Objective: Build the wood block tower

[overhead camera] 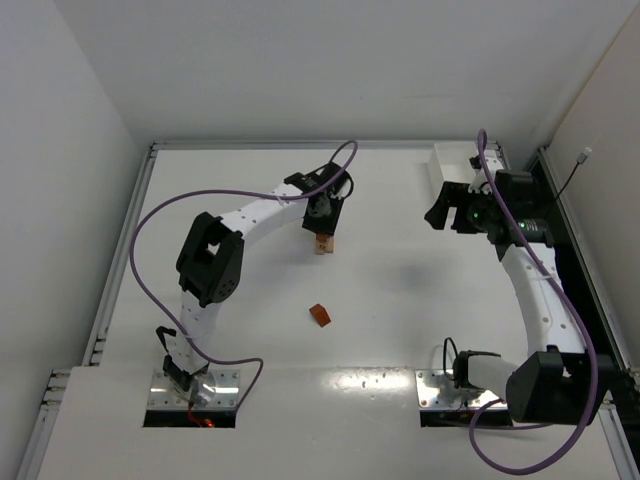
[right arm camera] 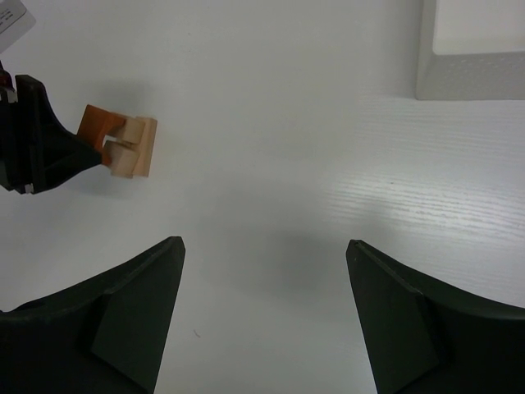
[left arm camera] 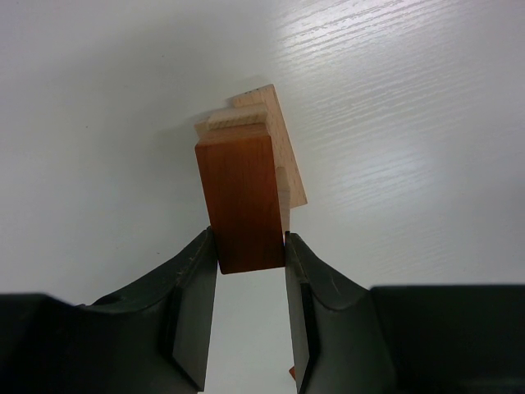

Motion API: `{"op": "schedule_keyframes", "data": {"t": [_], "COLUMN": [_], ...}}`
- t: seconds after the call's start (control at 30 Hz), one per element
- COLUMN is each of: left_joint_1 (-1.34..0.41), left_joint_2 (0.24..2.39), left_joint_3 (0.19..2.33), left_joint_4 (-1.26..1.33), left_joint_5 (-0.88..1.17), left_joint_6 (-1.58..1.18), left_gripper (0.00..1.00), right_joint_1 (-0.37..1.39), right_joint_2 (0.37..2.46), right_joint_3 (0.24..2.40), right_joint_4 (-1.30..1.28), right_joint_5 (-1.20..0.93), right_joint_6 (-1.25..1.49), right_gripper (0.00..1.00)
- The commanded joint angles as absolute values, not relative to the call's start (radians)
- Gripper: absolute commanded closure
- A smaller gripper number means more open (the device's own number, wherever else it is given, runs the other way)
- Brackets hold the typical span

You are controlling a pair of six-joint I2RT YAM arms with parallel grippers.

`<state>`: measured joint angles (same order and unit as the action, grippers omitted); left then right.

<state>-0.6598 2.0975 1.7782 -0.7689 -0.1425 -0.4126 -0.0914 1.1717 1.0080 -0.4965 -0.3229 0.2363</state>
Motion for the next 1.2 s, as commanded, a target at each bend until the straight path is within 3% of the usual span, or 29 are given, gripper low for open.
{"op": "schedule_keyframes", "data": {"t": [0.0, 0.07, 0.27, 0.37, 0.43, 0.57, 0.77, 0.97, 1.07, 1.17], "left_joint_1": [-0.670, -0.670, -0.670, -0.670, -0.670, -0.670, -0.670, -0.670, -0.649, -0.551], "left_joint_2": [2.106, 2.106, 2.106, 2.106, 2.106, 2.097, 2.016, 1.737, 1.574, 1.508], "left_joint_3": [1.790, 1.790, 1.790, 1.781, 1.781, 1.772, 1.781, 1.662, 1.594, 1.603], "left_joint_4": [-0.752, -0.752, -0.742, -0.742, -0.742, -0.742, -0.733, -0.579, -0.529, -0.554], "left_joint_5": [-0.137, -0.127, -0.107, -0.098, -0.098, -0.098, -0.126, -0.172, -0.270, -0.382], "left_joint_6": [-0.425, -0.425, -0.425, -0.414, -0.414, -0.414, -0.423, -0.414, -0.402, -0.402], "left_gripper": [0.89, 0.87, 0.68, 0.64, 0.50, 0.33, 0.31, 0.26, 0.19, 0.15], "right_joint_1": [-0.098, -0.098, -0.098, -0.098, -0.098, -0.098, -0.098, -0.039, 0.093, 0.314], "right_joint_2": [1.166, 1.166, 1.166, 1.166, 1.166, 1.166, 1.155, 1.074, 1.040, 1.020], "right_joint_3": [1.005, 1.005, 1.005, 1.005, 0.996, 0.996, 0.968, 0.830, 0.805, 0.854], "right_joint_4": [-0.446, -0.446, -0.446, -0.446, -0.446, -0.446, -0.437, -0.370, -0.408, -0.443], "right_joint_5": [-0.344, -0.344, -0.344, -0.344, -0.344, -0.344, -0.354, -0.374, -0.345, -0.324], "right_joint_6": [0.245, 0.245, 0.245, 0.245, 0.245, 0.245, 0.233, 0.066, -0.107, -0.196], "right_gripper": [0.23, 0.23, 0.23, 0.23, 0.23, 0.23, 0.23, 0.26, 0.32, 0.32]}}
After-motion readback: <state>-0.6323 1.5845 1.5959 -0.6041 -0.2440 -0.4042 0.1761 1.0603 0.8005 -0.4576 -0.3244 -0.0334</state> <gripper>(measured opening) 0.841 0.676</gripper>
